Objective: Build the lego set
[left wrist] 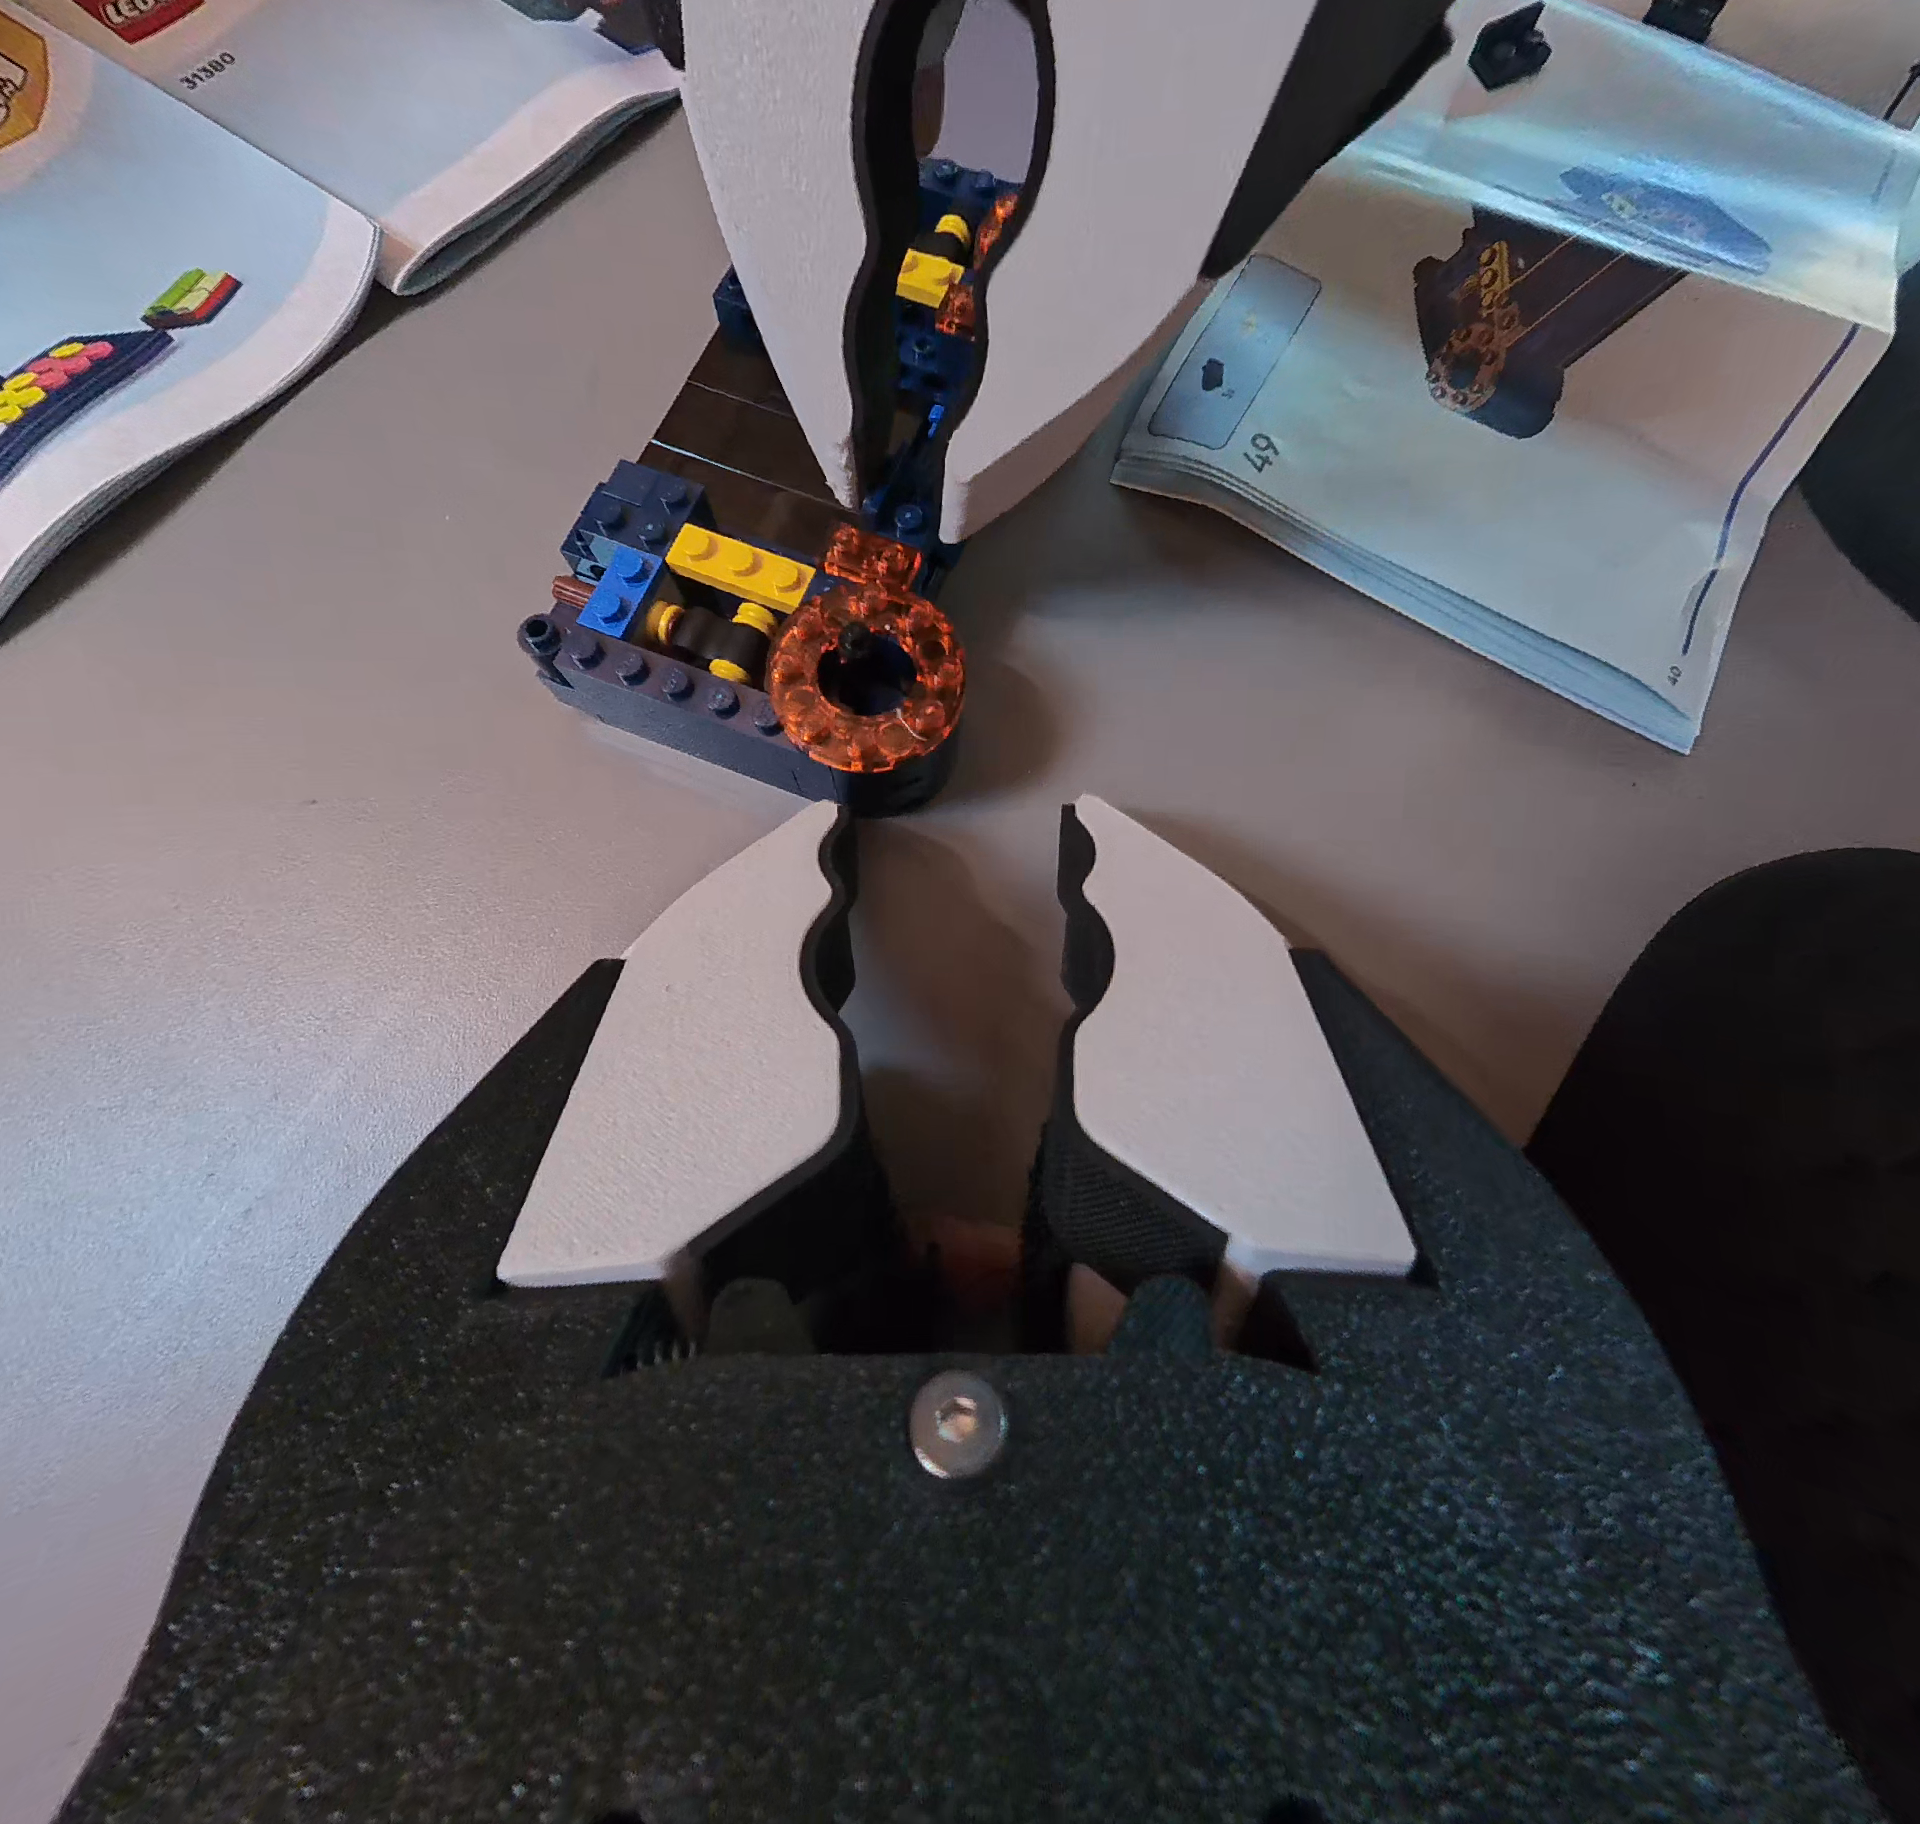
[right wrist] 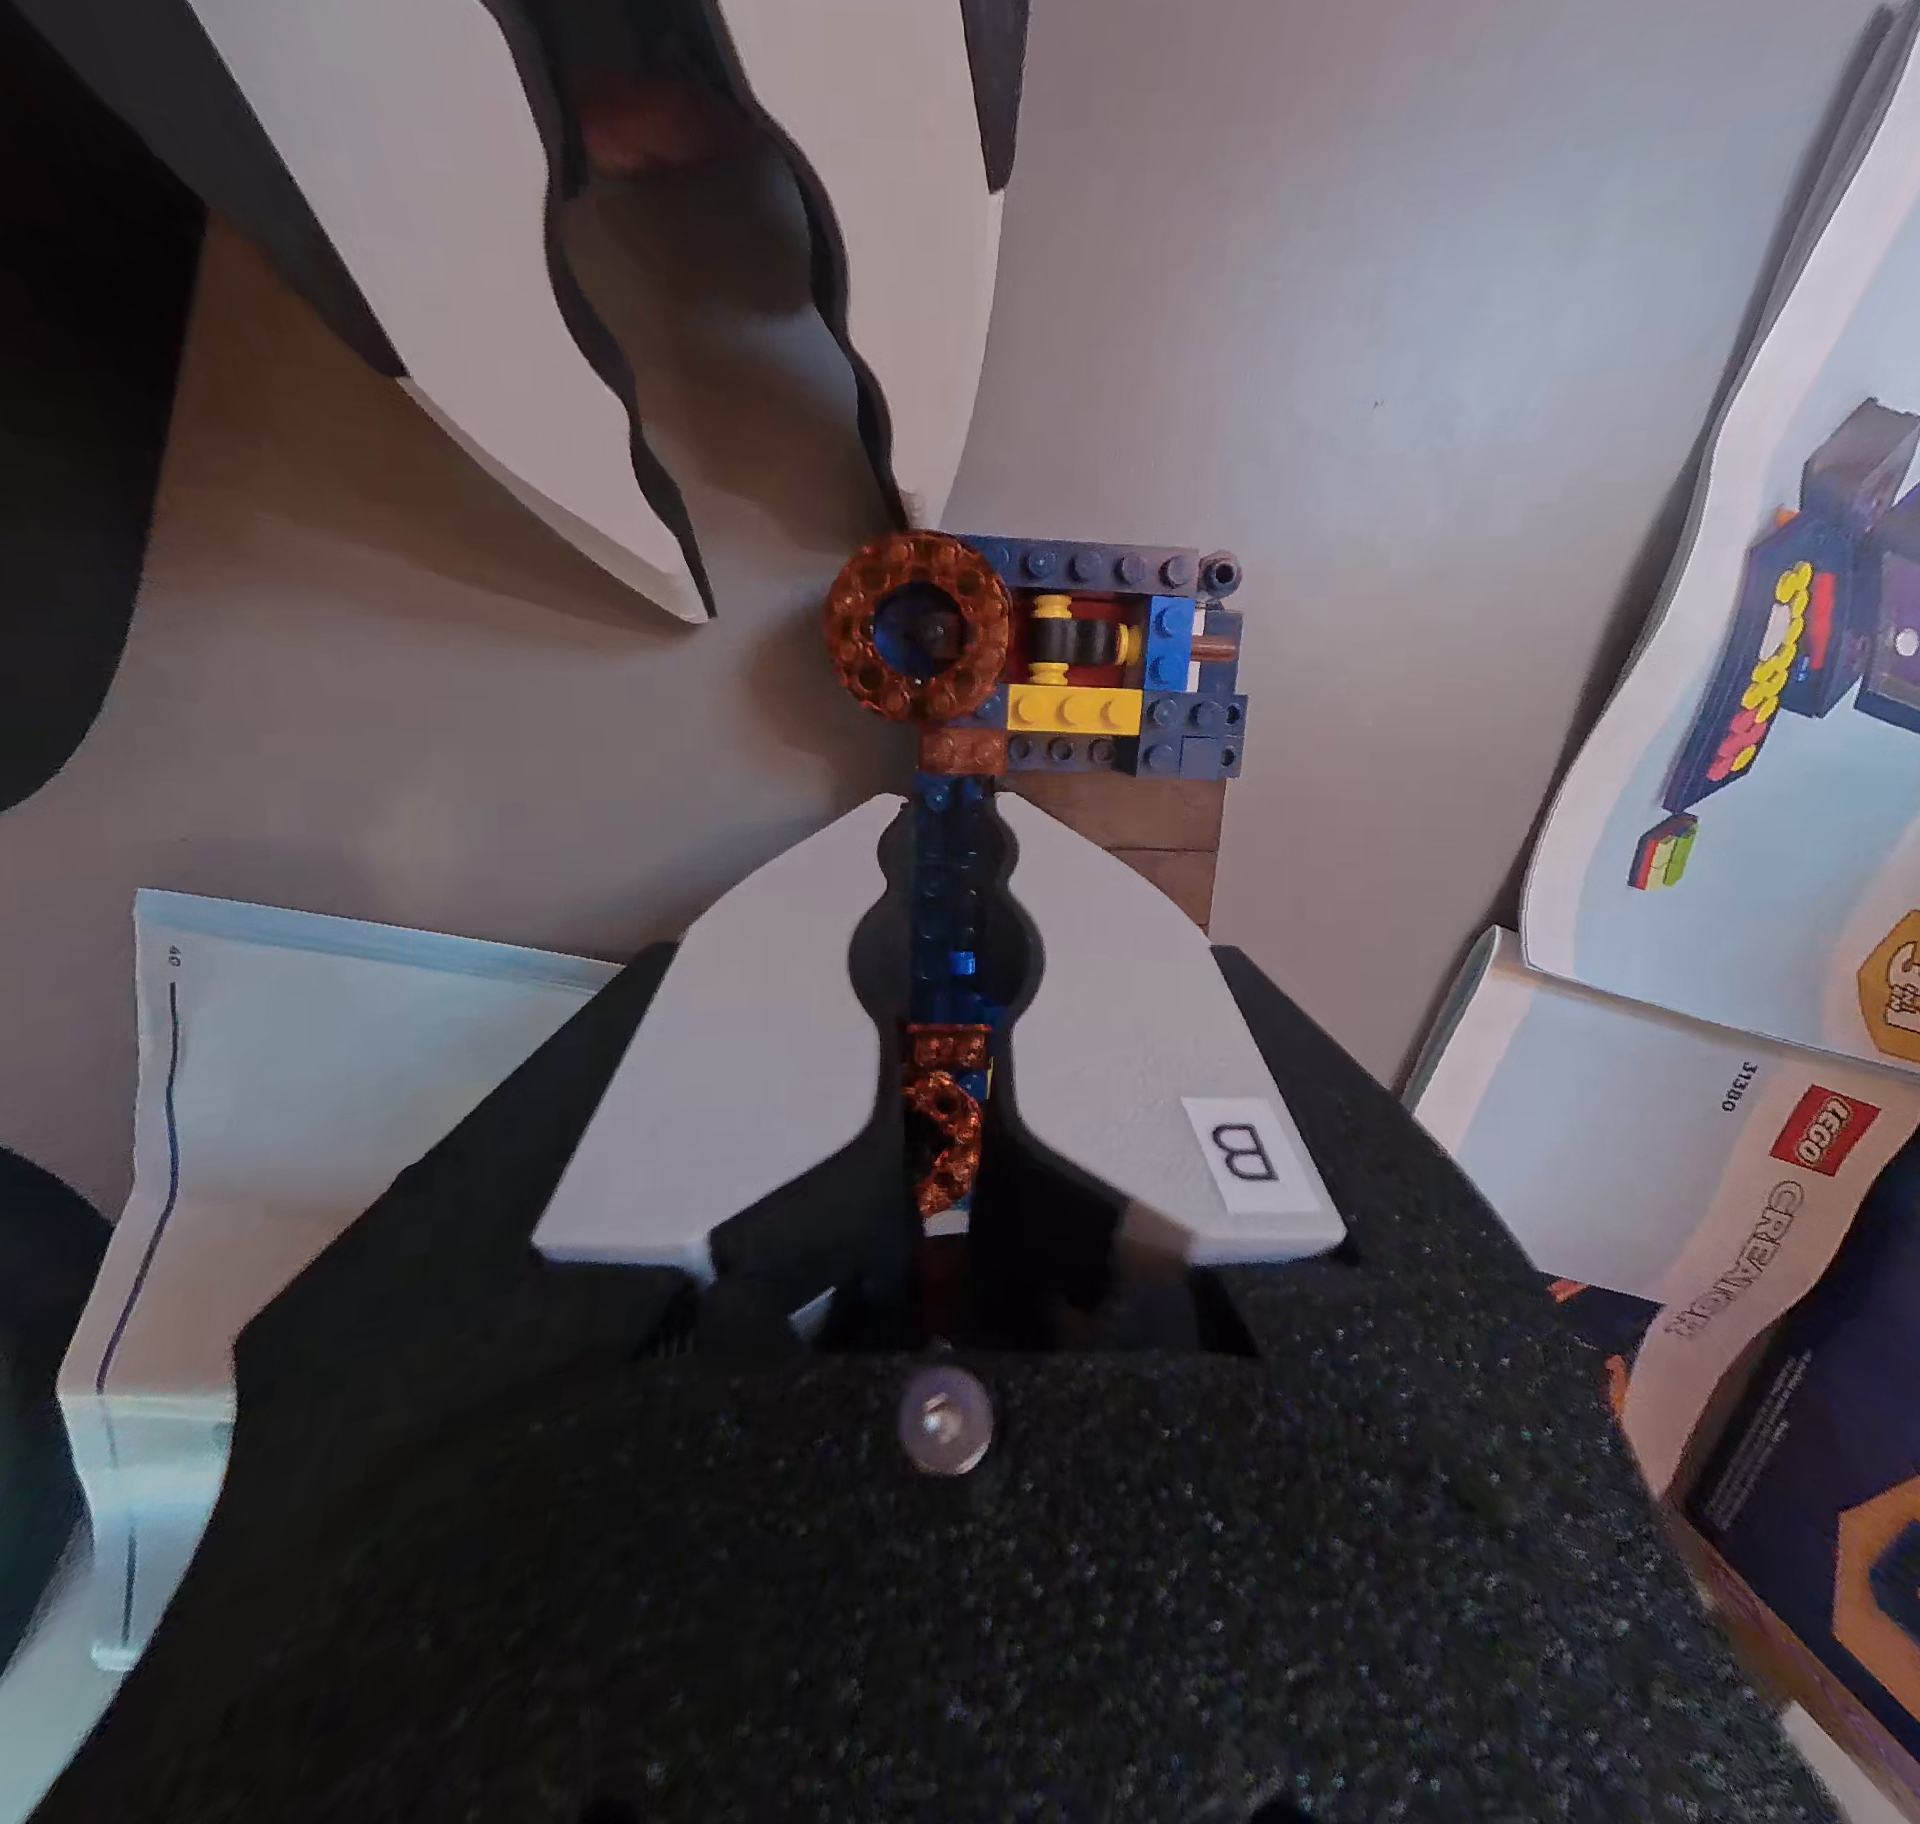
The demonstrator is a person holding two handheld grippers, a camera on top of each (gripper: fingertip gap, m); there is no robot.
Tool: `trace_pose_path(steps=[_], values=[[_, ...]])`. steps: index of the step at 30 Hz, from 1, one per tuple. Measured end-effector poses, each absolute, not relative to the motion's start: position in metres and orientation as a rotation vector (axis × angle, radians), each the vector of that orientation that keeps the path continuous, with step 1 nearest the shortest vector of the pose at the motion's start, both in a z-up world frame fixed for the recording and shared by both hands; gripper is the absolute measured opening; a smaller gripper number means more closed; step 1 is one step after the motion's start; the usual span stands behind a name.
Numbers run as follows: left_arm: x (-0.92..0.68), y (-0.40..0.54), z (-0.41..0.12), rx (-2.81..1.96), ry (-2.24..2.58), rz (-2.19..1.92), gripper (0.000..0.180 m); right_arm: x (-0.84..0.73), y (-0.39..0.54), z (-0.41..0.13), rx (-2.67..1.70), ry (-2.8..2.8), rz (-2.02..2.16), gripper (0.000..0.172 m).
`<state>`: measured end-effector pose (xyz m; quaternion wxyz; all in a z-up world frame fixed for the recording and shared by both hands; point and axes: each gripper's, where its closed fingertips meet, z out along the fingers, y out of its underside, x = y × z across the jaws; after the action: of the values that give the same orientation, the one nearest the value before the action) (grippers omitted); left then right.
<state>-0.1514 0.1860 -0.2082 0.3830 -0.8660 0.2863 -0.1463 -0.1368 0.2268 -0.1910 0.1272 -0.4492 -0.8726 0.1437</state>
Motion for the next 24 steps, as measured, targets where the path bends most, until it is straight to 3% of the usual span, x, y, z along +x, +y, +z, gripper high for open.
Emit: trace_pose_path(steps=[14,16,21,24], values=[[-0.151,0.184,-0.208,-2.204,0.751,-0.371,0.038,-0.136,0.226,-0.191,-1.384,-2.637,0.377,0.011],[-0.15,0.184,-0.207,-2.196,0.749,-0.382,0.039,-0.128,0.224,-0.186,-1.405,-2.628,0.423,0.042],[-0.151,0.184,-0.205,-2.184,0.738,-0.393,0.04,-0.084,0.226,-0.128,-1.412,-2.376,0.612,0.045],[-0.151,0.184,-0.205,-2.182,0.737,-0.388,0.04,-0.02,0.242,-0.126,-1.603,-2.26,0.542,0.039]])
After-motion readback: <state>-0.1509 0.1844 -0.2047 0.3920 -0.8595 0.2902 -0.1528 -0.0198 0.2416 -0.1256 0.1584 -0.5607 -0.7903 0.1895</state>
